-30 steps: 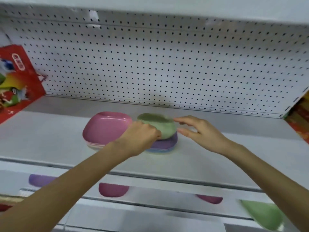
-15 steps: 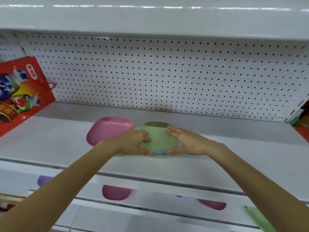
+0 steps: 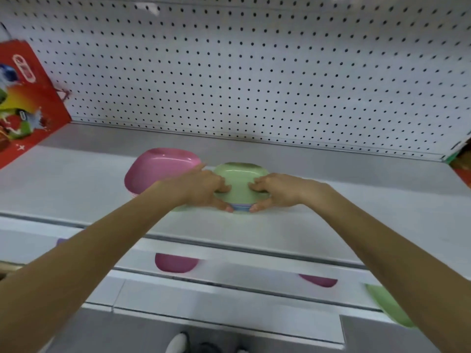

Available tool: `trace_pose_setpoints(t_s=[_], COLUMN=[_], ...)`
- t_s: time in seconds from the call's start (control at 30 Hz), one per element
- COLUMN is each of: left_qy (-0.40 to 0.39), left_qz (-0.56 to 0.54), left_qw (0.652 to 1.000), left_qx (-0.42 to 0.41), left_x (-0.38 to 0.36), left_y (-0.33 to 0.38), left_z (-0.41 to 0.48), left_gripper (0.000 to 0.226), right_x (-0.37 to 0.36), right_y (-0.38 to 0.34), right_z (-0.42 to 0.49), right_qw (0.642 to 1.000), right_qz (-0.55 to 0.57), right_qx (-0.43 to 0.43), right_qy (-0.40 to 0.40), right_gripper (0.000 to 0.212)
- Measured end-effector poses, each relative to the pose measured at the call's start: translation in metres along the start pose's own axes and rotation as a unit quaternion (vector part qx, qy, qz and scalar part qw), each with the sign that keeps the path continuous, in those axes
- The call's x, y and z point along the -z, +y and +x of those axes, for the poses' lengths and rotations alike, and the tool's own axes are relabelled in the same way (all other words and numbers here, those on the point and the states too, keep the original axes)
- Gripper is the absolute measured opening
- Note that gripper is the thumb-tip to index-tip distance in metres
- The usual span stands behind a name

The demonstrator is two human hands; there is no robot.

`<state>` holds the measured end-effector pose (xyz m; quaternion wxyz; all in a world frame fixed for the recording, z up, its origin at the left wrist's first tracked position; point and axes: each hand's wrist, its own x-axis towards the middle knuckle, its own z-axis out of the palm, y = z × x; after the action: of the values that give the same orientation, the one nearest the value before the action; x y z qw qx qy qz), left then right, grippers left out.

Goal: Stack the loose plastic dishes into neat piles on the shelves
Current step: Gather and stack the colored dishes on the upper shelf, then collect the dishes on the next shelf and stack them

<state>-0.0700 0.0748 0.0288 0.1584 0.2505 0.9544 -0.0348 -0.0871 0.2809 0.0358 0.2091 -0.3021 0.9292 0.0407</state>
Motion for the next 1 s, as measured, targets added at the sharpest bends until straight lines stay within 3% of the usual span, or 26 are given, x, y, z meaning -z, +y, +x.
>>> trace_pose_setpoints(t_s=[0.3,0.4,0.5,0.7,0.87,1.0], left_qy=[0.028,0.039,0.050,0.066,0.097,0.104], left_qz=[0.040,0.006,-0.006,0.065,0.116,0.102], left_qw=[0.999,0.999,0.998,0.993,0.986,0.987], left_qx=[-0.019,-0.027,-0.034,-0.068,-0.066,-0.067], left_x=[-0.013,-0.006,0.010,0.051,0.081,0.097], left_y=[0.002,0.004,-0.001,-0.014,-0.039,-0.064], left_z=[-0.005,-0.015,-0.030,-0.087,-0.138,-0.192], left_gripper=[0.056,0.057,0.058,0.053,0.045,0.056], right_x=[0.006,0.009,0.021,0.055,0.088,0.114], right_y=[-0.013,-0.022,-0.034,-0.083,-0.132,-0.182], right_z=[-0.005,-0.014,-0.029,-0.062,-0.084,-0.105], right_qw=[0.998,0.999,1.000,0.999,0.998,0.998], right_qz=[-0.031,-0.014,0.005,0.004,-0.017,0.012], right_qx=[-0.007,0.000,0.010,0.016,-0.030,-0.035], right_qy=[-0.047,-0.038,-0.005,0.045,0.056,0.056], right_gripper=[0.070,0.061,0.067,0.078,0.083,0.078])
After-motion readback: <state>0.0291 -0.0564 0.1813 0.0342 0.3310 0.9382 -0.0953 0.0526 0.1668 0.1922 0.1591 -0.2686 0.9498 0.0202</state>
